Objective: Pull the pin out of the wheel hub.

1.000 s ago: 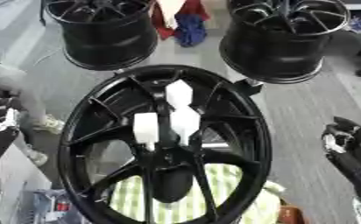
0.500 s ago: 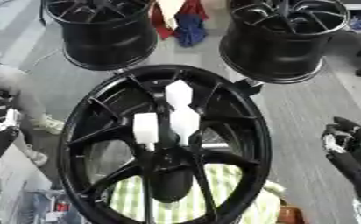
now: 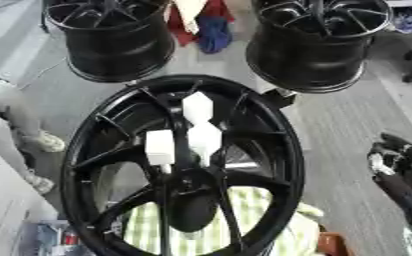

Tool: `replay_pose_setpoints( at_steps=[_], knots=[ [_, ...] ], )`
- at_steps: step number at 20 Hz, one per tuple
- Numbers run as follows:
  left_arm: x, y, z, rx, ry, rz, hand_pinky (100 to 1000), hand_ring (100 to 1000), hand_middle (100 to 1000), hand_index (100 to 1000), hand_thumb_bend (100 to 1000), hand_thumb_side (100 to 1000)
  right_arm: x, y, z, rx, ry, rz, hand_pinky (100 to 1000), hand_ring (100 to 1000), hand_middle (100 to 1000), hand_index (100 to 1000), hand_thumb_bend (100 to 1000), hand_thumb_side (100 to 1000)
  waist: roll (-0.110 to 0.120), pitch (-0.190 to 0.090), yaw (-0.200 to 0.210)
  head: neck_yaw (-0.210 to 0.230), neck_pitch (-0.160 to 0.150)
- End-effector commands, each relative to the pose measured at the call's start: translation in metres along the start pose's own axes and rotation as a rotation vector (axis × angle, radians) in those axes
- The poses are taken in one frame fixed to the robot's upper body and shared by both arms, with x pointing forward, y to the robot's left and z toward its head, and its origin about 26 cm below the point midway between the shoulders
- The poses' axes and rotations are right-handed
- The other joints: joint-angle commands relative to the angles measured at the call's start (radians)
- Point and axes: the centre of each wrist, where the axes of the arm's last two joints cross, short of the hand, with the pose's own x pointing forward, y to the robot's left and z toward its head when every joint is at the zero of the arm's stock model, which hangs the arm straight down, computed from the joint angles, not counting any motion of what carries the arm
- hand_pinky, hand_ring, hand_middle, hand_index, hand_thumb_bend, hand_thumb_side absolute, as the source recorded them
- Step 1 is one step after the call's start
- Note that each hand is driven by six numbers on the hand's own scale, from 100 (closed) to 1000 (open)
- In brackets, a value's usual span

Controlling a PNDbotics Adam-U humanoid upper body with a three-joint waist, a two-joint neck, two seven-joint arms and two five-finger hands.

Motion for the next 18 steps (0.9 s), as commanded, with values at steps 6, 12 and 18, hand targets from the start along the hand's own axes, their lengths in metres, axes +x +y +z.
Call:
replay_pose_setpoints(
  at_steps=[6, 12, 18],
  knots=[
    [0.080, 0.045, -0.055, -0.557, -0.374, -0.395, 758, 723, 739, 861, 373, 369, 0.008, -0.004, -0.005, 0.022, -0.037, 0.020, 715, 614, 681, 809, 100, 315, 0.007, -0.011, -0.022, 0.017, -0.006],
    [0.116, 0.030, -0.086, -0.924, -0.482, -0.501, 770, 729, 748, 873, 420, 364, 0.009, -0.003, -0.006, 0.046, -0.041, 0.025, 715, 614, 681, 809, 100, 315, 0.014, -0.015, -0.042, 0.038, -0.003],
    [0.124, 0.004, -0.114, -1.158, -0.500, -0.507, 769, 719, 747, 873, 452, 369, 0.008, -0.003, -0.005, 0.056, -0.039, 0.030, 715, 614, 681, 809, 100, 316, 0.018, -0.019, -0.056, 0.047, -0.002]
  ],
)
